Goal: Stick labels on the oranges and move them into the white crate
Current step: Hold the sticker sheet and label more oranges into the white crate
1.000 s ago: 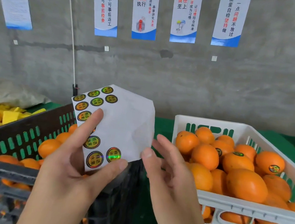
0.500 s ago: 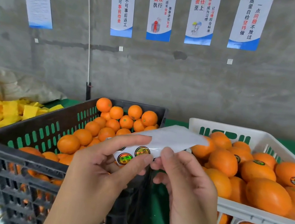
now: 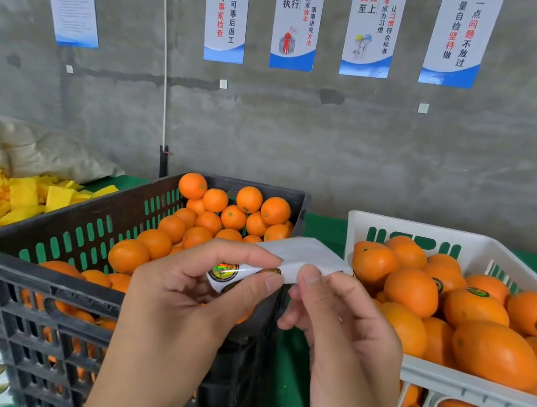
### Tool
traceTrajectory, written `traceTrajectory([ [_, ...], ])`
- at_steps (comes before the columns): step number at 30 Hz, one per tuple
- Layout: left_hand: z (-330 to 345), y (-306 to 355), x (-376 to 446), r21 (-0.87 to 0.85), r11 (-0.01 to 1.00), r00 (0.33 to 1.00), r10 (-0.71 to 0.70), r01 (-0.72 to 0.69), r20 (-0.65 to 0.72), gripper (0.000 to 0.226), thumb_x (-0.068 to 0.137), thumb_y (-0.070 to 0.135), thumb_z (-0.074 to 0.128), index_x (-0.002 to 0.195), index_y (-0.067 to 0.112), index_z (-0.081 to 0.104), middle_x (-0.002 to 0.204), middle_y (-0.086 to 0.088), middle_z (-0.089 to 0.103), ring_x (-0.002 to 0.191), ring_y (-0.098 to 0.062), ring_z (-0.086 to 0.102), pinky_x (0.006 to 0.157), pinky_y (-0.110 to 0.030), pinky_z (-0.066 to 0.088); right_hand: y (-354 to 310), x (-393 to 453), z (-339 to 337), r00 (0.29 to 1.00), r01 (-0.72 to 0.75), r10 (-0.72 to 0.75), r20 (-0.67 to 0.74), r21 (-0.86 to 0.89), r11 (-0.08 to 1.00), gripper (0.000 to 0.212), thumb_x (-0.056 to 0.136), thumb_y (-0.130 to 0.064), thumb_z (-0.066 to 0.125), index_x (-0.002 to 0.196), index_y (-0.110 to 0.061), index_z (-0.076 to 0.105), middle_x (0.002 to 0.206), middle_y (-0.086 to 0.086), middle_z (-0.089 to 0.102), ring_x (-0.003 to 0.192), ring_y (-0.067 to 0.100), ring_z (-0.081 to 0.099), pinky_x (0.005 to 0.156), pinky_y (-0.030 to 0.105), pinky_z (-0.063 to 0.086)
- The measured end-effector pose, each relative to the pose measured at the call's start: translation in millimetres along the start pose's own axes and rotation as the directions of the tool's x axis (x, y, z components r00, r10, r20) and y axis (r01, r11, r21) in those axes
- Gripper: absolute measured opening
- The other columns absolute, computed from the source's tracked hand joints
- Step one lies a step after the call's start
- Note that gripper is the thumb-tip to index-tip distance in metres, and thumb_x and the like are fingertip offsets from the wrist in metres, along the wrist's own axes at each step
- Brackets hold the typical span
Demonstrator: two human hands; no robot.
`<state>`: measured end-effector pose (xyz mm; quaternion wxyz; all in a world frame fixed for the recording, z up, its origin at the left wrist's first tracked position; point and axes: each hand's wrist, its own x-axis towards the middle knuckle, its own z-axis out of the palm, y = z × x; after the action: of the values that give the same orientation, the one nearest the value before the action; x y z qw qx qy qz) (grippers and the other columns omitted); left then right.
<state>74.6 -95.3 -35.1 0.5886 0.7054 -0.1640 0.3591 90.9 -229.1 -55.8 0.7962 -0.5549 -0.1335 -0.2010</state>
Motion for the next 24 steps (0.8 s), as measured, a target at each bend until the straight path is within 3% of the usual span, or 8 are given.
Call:
traceTrajectory([
  [3, -2.6, -2.1, -0.7, 0.057, 0.997, 0.999, 0.044, -0.045, 0.014, 0.024, 0.069, 0.035, 0.093, 0.088, 0.044, 0.081, 0.071, -0.006, 0.074, 0.05, -0.029, 0.053, 0.046, -0.041, 0.051, 2.2, 2.0, -0.9, 0.999, -0.053, 0.054, -0.011, 0.057, 0.997, 0.023, 0.078, -0.039, 0.076, 0.076, -0.016, 0.076, 0.064, 0.008, 0.066, 0.058, 0.02, 0.062, 0.068, 0.04, 0.053],
  [7, -5.1, -1.5, -0.8, -0.014, 1.0, 0.993, 0.026, -0.024, 0.115, 0.02, 0.082, 0.024, 0.086, 0.093, 0.04, 0.082, 0.088, 0.005, 0.08, 0.07, -0.021, 0.074, 0.051, -0.024, 0.055, 0.8, 4.7, -1.6, 0.993, -0.112, 0.115, -0.009, 0.175, 0.978, 0.019, 0.076, -0.028, 0.077, 0.062, -0.016, 0.072, 0.054, 0.005, 0.056, 0.045, 0.016, 0.053, 0.053, 0.032, 0.051],
  [10, -6.3, 0.3, -1.0, -0.01, 0.999, 0.986, 0.04, -0.039, 0.162, 0.025, 0.086, 0.014, 0.076, 0.098, 0.035, 0.083, 0.094, 0.009, 0.081, 0.075, -0.007, 0.076, 0.05, -0.019, 0.053, -0.2, 6.3, -1.8, 0.99, -0.138, 0.142, -0.002, 0.237, 0.962, 0.022, 0.075, -0.023, 0.076, 0.057, -0.014, 0.067, 0.049, 0.005, 0.049, 0.038, 0.014, 0.045, 0.045, 0.029, 0.047],
  [14, -7.9, -0.1, -2.2, 0.022, 0.997, 0.982, 0.066, -0.071, 0.177, 0.024, 0.089, 0.015, 0.077, 0.102, 0.035, 0.081, 0.091, 0.008, 0.081, 0.08, -0.009, 0.077, 0.051, -0.02, 0.054, -1.9, 5.4, -0.8, 0.983, -0.178, 0.185, -0.002, 0.252, 0.951, 0.029, 0.071, -0.017, 0.087, 0.055, -0.012, 0.063, 0.048, 0.005, 0.046, 0.036, 0.013, 0.042, 0.042, 0.029, 0.045],
  [16, -8.1, 0.5, -3.0, 0.033, 0.996, 0.98, 0.072, -0.08, 0.186, 0.022, 0.09, 0.018, 0.078, 0.102, 0.037, 0.081, 0.091, 0.008, 0.08, 0.081, -0.014, 0.077, 0.053, -0.021, 0.055, -2.9, 3.4, -0.2, 0.981, -0.183, 0.192, -0.009, 0.263, 0.947, 0.028, 0.066, -0.025, 0.085, 0.058, -0.01, 0.062, 0.048, 0.006, 0.044, 0.035, 0.014, 0.04, 0.042, 0.029, 0.045],
  [19, -8.2, 3.2, -3.8, 0.064, 0.991, 0.979, 0.102, -0.115, 0.178, 0.015, 0.085, 0.037, 0.078, 0.098, 0.044, 0.081, 0.093, 0.006, 0.076, 0.069, -0.021, 0.069, 0.054, -0.02, 0.056, -3.8, 0.7, 0.8, 0.981, -0.183, 0.195, -0.018, 0.277, 0.943, 0.026, 0.067, -0.027, 0.079, 0.064, -0.006, 0.064, 0.051, 0.006, 0.043, 0.036, 0.013, 0.038, 0.041, 0.029, 0.044],
  [24, -9.8, 3.1, -3.9, 0.086, 0.988, 0.978, 0.112, -0.129, 0.178, 0.016, 0.081, 0.047, 0.074, 0.095, 0.048, 0.081, 0.097, -0.001, 0.065, 0.055, -0.027, 0.06, 0.043, -0.036, 0.051, -3.4, -0.6, 1.5, 0.98, -0.184, 0.199, -0.028, 0.283, 0.941, 0.025, 0.068, -0.028, 0.078, 0.062, -0.007, 0.065, 0.051, 0.006, 0.042, 0.035, 0.013, 0.039, 0.041, 0.03, 0.046],
])
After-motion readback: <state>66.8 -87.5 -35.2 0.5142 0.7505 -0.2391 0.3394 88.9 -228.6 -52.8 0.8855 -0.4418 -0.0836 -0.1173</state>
